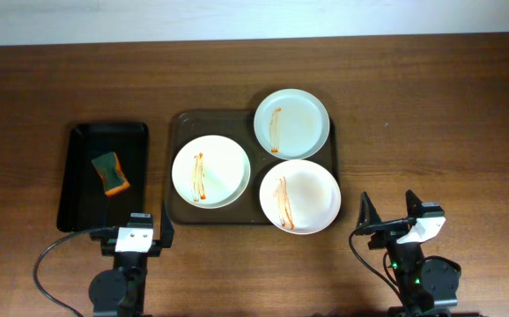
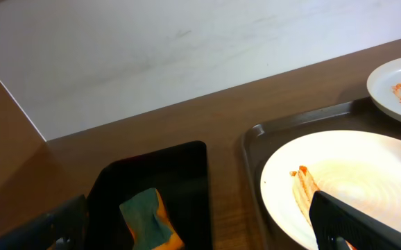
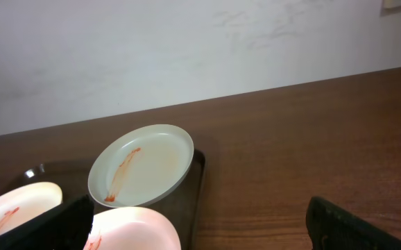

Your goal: Clean dirty plates on tray and stack at the side

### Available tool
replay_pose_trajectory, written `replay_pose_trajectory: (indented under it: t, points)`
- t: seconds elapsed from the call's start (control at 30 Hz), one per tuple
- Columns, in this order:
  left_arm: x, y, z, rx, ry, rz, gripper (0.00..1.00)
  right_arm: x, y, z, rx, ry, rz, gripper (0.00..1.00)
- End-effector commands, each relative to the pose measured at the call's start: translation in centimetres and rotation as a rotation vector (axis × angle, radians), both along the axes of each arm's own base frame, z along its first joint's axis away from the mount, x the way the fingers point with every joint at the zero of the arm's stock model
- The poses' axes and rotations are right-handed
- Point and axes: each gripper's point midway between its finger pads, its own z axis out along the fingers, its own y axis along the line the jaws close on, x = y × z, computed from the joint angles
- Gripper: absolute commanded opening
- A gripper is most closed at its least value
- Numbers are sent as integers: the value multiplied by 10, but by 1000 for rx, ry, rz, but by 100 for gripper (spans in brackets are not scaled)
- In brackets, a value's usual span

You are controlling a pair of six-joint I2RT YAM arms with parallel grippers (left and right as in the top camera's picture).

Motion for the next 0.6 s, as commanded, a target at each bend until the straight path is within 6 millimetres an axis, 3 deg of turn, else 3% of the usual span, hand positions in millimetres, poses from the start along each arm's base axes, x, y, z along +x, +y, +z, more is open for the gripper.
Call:
replay_pose_trajectory:
  t: [0.0,0.3,0.43,0.57]
  points:
    - [0,-1,-1,11,-2,-10,100,0,0,-1,-7,-5,-2,98]
    - [0,-1,-1,11,-5,-10,99,-1,5,-3,-2,3,29,98]
    - [0,-16,4,3,-22,-96,99,-2,12,3,1,-14,65,98]
    - [-6,-30,54,-68,-159,-177,99,-7,20,27,3,-56,116,99]
